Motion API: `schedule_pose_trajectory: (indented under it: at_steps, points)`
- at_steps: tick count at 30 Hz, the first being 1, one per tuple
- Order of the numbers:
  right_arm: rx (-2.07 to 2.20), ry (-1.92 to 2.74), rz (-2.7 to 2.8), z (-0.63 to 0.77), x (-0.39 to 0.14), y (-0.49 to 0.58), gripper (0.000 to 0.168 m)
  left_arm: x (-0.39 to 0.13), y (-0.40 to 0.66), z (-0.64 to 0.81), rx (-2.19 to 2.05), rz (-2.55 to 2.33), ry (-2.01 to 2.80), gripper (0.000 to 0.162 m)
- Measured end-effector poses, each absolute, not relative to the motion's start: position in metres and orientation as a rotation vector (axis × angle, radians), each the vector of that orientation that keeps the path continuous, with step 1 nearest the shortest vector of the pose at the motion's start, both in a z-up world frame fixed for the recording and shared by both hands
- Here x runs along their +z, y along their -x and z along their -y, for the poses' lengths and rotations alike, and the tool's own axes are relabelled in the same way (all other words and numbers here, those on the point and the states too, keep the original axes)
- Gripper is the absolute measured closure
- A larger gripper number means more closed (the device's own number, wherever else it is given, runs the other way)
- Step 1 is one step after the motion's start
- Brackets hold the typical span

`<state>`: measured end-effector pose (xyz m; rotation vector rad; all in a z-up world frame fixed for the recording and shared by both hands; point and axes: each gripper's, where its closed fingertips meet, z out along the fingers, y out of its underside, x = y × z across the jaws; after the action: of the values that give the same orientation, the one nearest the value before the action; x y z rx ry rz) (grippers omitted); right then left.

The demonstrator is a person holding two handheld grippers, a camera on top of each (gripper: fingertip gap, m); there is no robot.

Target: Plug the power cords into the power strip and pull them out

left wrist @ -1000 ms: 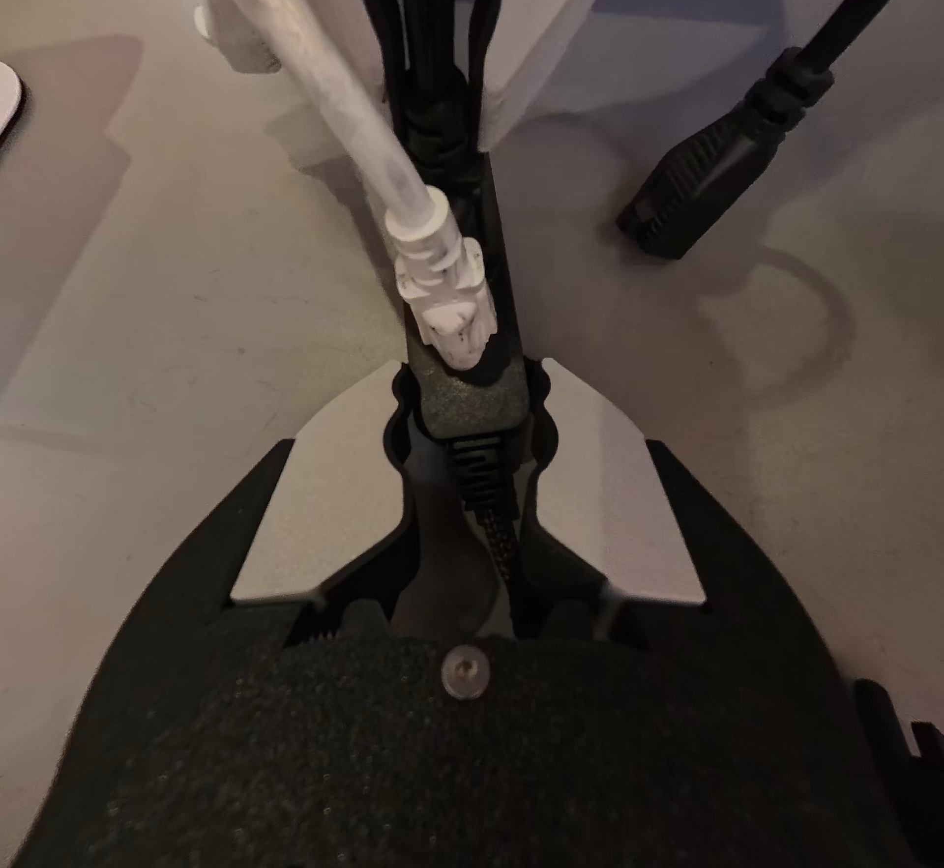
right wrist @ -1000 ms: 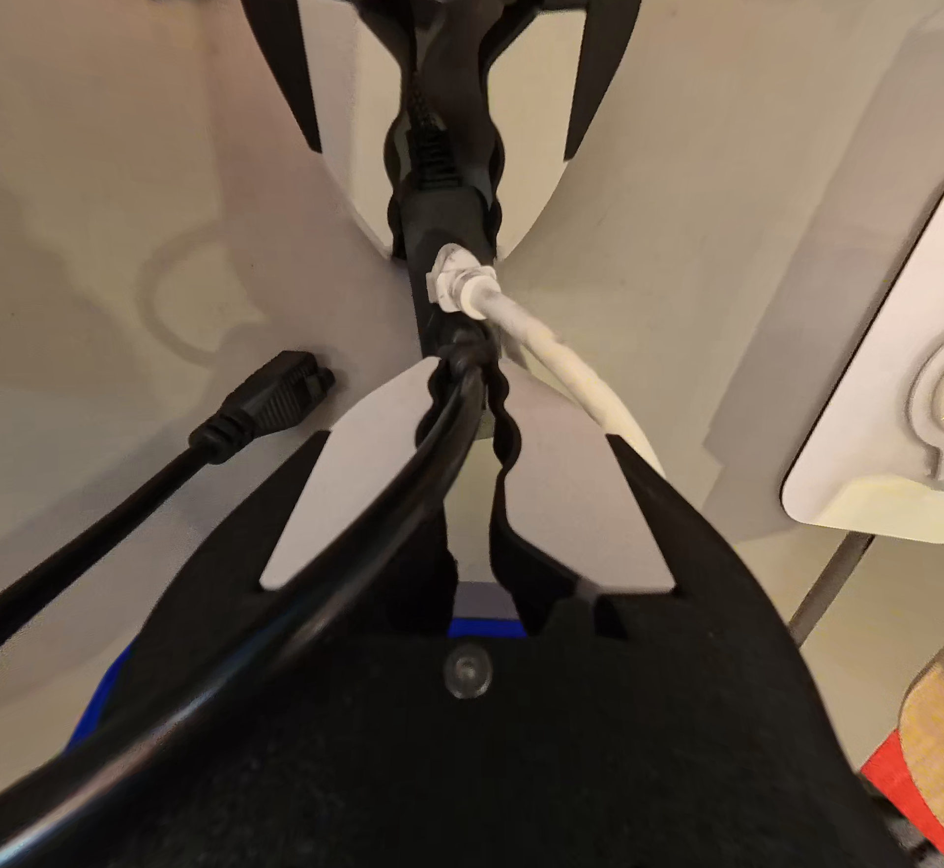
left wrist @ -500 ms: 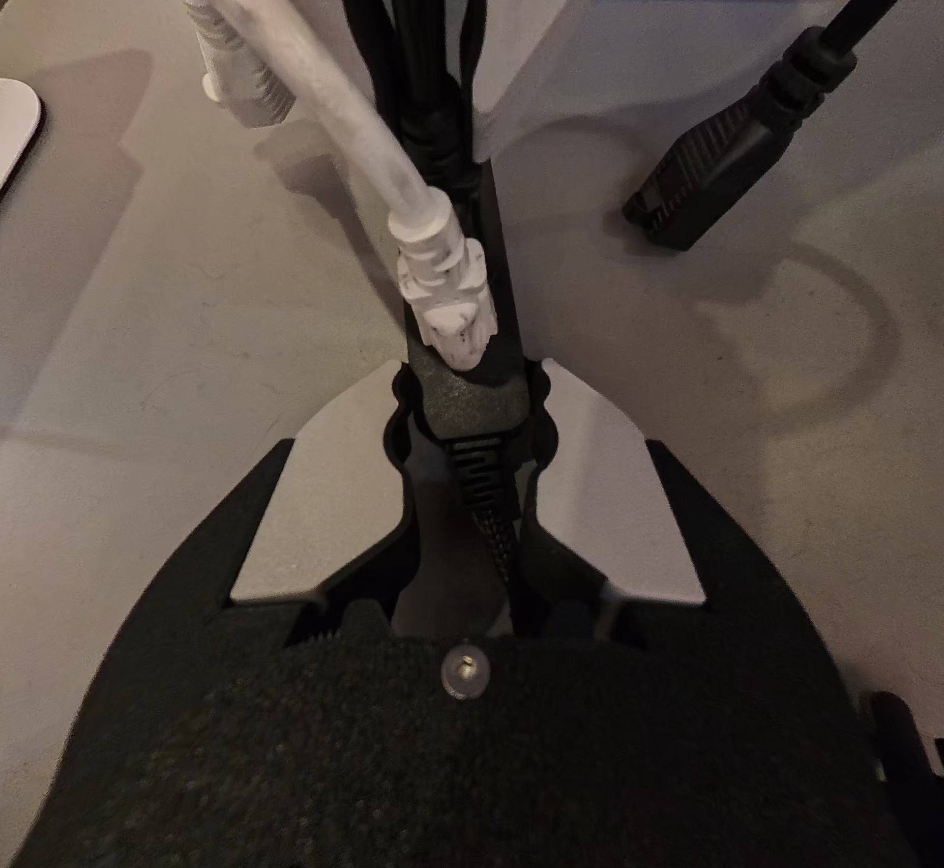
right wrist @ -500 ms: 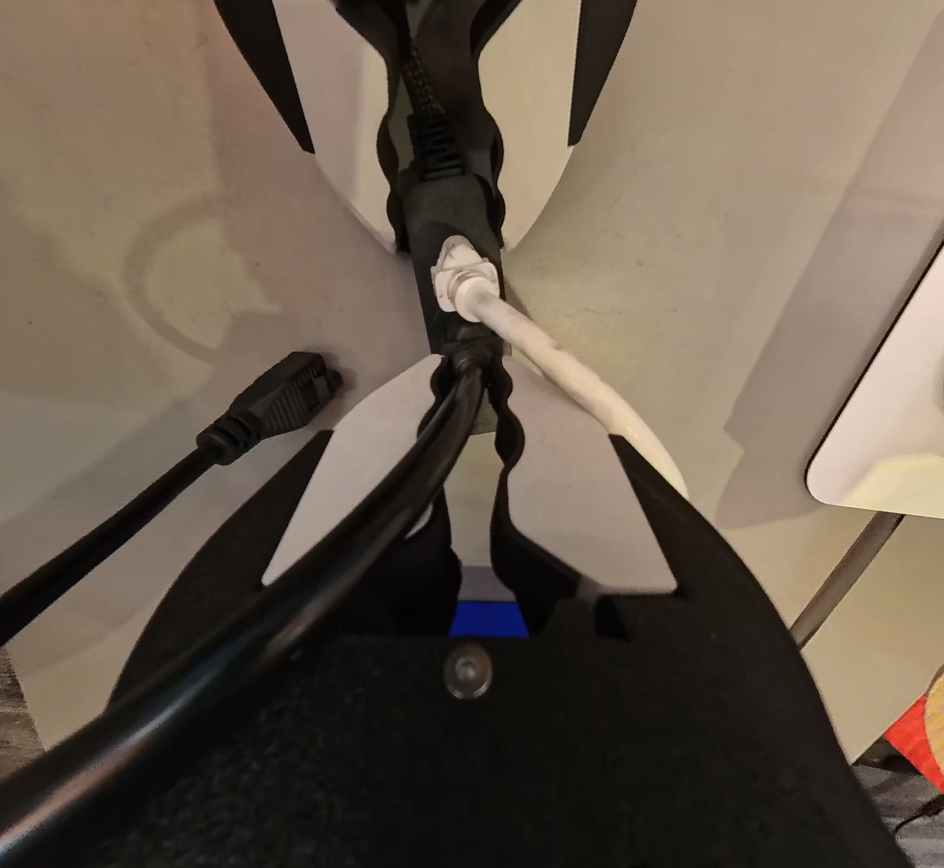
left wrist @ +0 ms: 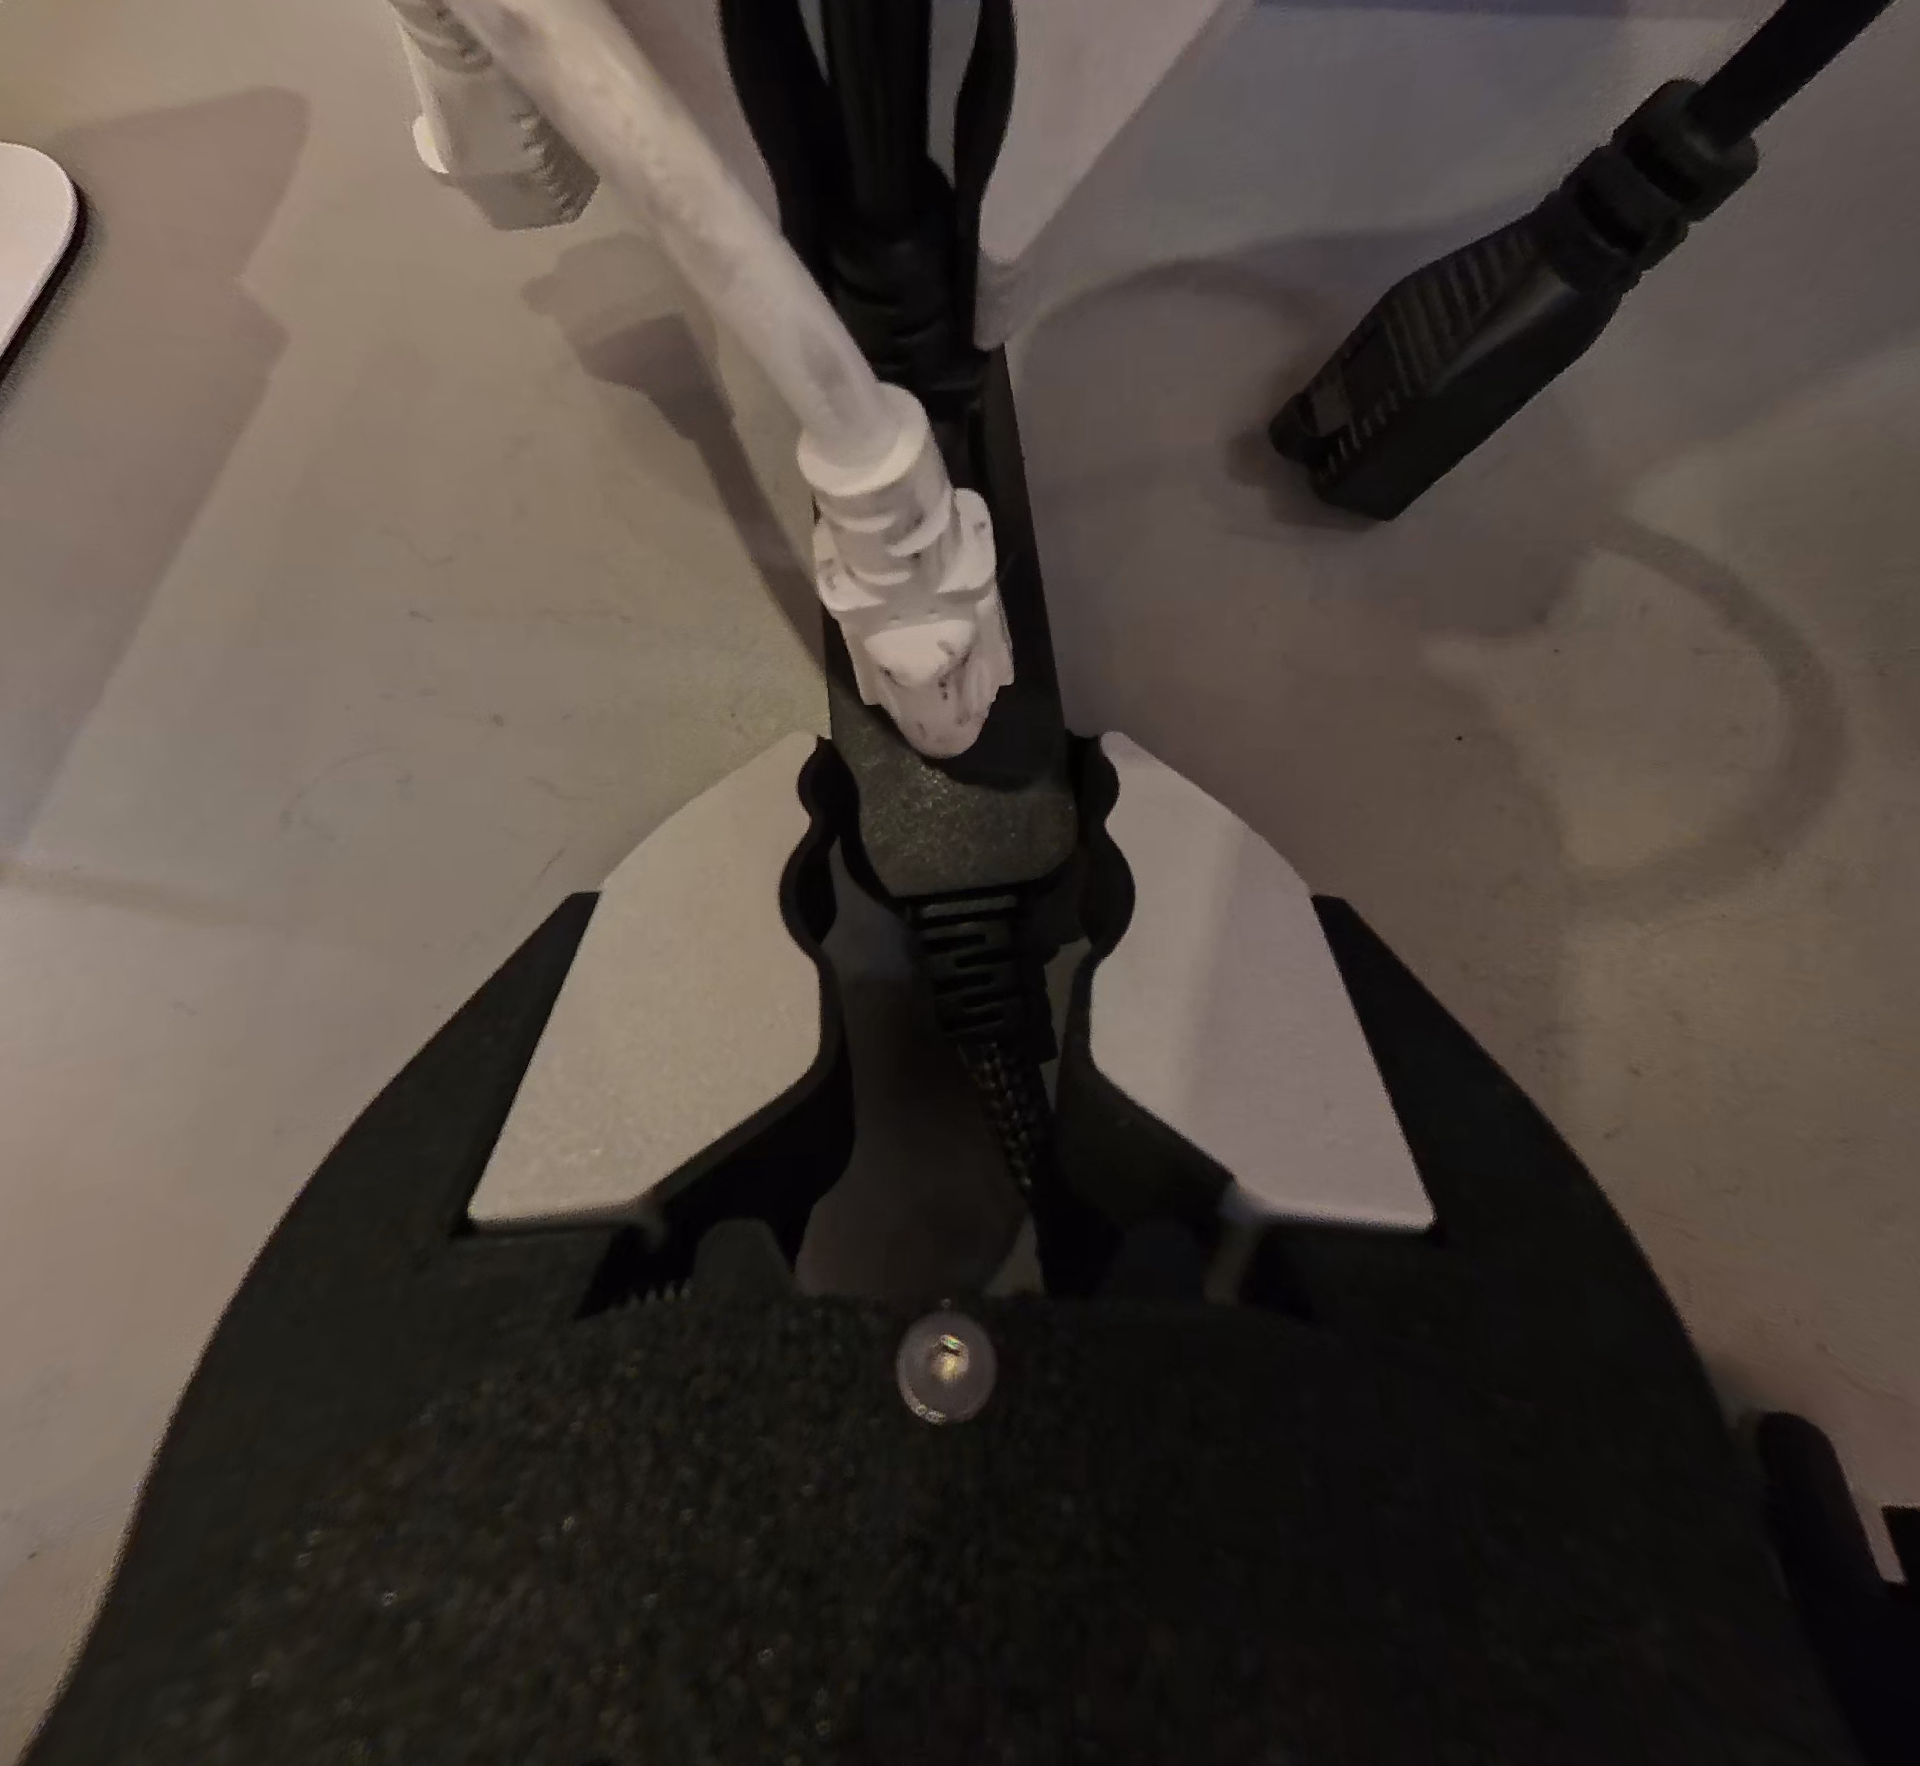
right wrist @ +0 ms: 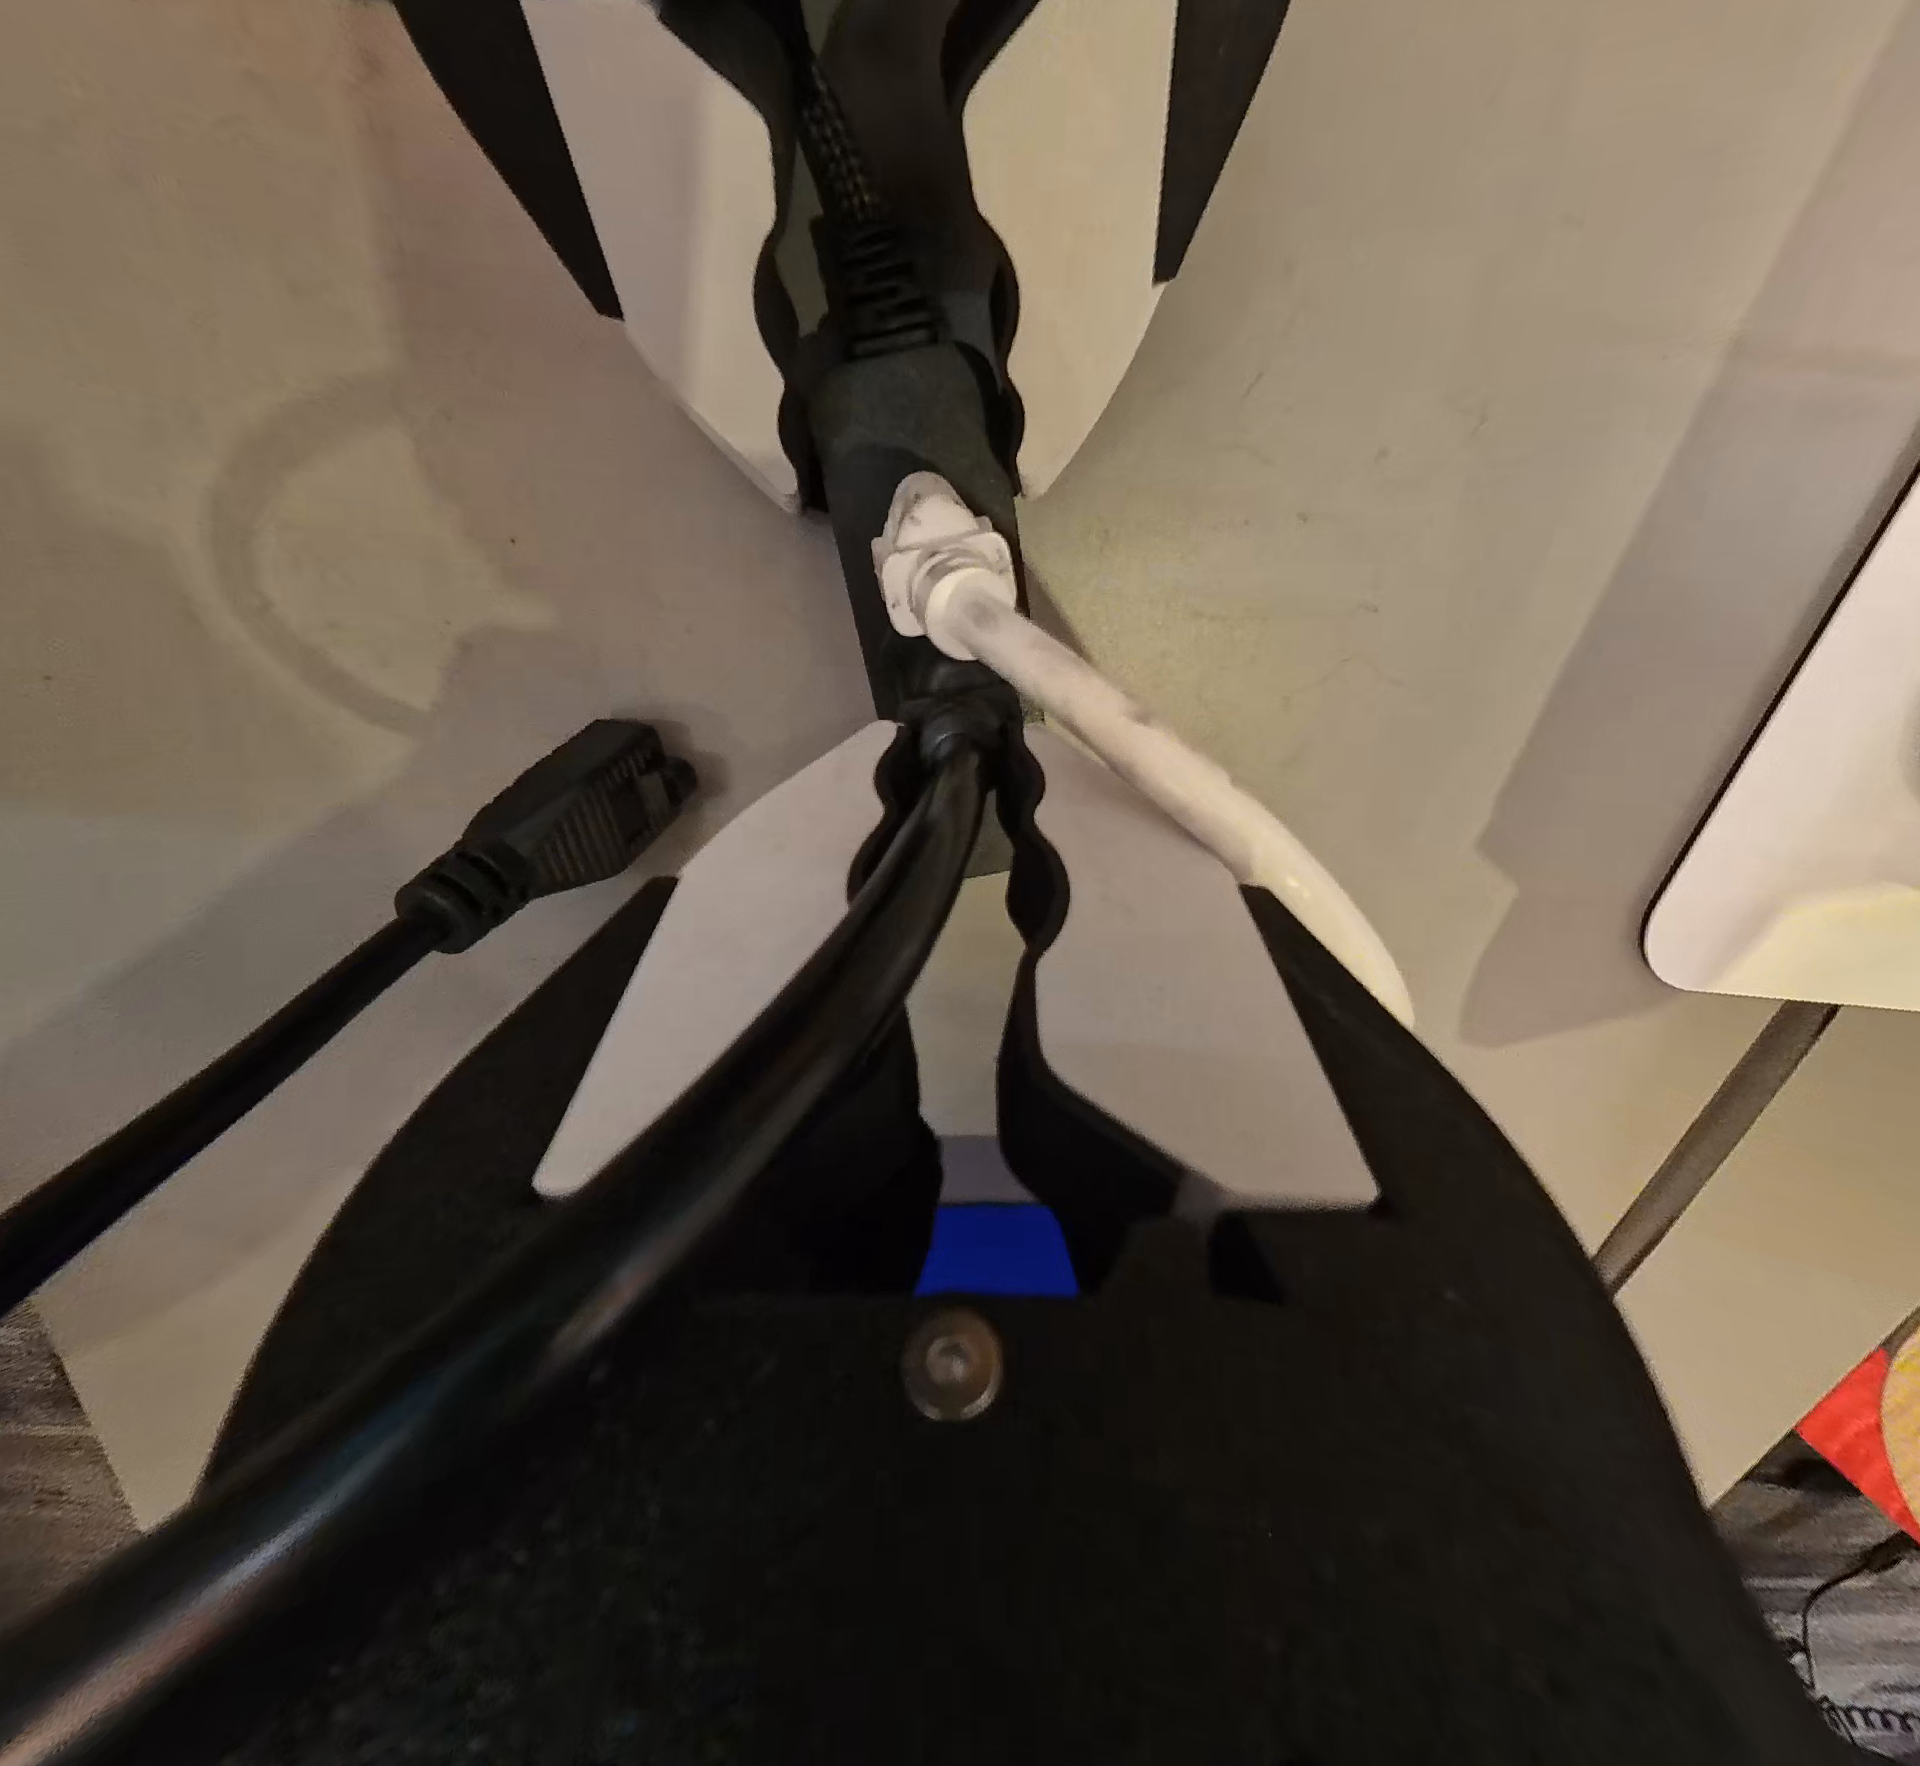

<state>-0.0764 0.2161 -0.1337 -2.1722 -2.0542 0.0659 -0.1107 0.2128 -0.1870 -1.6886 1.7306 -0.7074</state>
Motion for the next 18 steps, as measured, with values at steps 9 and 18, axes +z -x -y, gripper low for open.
schedule_pose_trajectory:
  at_steps: [9, 18]
  points:
    - [0.289, 1.943, 1.959, -0.2185, -0.1312, 0.0779, 0.153, -0.1872, 0.1113, -0.2119, -0.725, -1.754, 1.670, 0.118]
    - [0.051, 1.758, 2.104, -0.2246, -0.1265, 0.0787, 0.149, -0.1865, 0.1116, -0.2118, -0.767, -1.749, 1.693, 0.118]
